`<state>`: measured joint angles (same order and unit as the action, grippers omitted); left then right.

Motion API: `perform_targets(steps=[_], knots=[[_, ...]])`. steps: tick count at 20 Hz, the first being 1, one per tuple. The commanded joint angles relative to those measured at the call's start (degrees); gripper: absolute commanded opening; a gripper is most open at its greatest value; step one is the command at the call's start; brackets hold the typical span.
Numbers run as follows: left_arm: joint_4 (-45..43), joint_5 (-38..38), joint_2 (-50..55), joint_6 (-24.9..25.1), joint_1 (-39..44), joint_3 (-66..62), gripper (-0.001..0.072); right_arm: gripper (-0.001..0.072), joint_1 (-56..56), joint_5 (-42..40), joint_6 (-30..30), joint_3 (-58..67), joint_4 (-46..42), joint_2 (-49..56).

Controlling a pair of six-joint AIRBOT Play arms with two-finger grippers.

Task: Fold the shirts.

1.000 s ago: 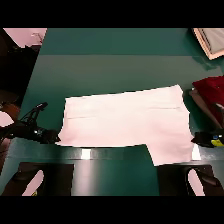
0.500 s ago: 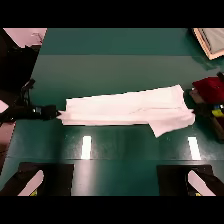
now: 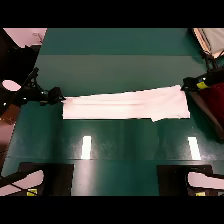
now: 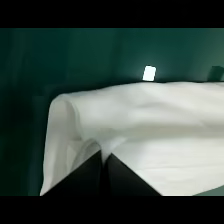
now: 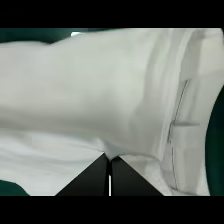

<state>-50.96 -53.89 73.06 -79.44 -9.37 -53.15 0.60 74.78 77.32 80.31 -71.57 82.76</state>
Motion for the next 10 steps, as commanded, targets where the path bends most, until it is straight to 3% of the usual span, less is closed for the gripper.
perform_targets(steps=[1, 6, 7, 8, 9, 10], knots=[[0.5, 2.8, 3.5, 0.4, 0.0, -1.6, 0.0024, 0.0011, -1.4, -0.3, 0.3, 7.4, 0.0, 6.9], [0.7, 4.8, 3.5, 0.3, 0.0, -1.6, 0.0032, 0.0014, -2.4, -1.5, 2.2, 14.5, 1.3, 13.7], [0.7, 4.8, 3.5, 0.3, 0.0, -1.6, 0.0307, 0.0032, -2.0, -2.0, 2.4, 15.6, 3.6, 14.7], [1.1, 4.9, 3.5, 0.1, 0.0, -1.6, 0.0616, 0.023, -1.1, -2.6, 2.3, 16.7, 7.1, 15.4], [1.5, 4.4, 3.5, -0.2, 0.0, -2.0, 0.0681, 0.0471, -0.3, -2.6, 2.3, 17.7, 10.5, 15.9], [1.5, 3.2, 3.4, -0.1, 0.0, -2.9, 0.0667, 0.0542, 1.0, -1.1, 2.1, 18.6, 13.1, 15.9]])
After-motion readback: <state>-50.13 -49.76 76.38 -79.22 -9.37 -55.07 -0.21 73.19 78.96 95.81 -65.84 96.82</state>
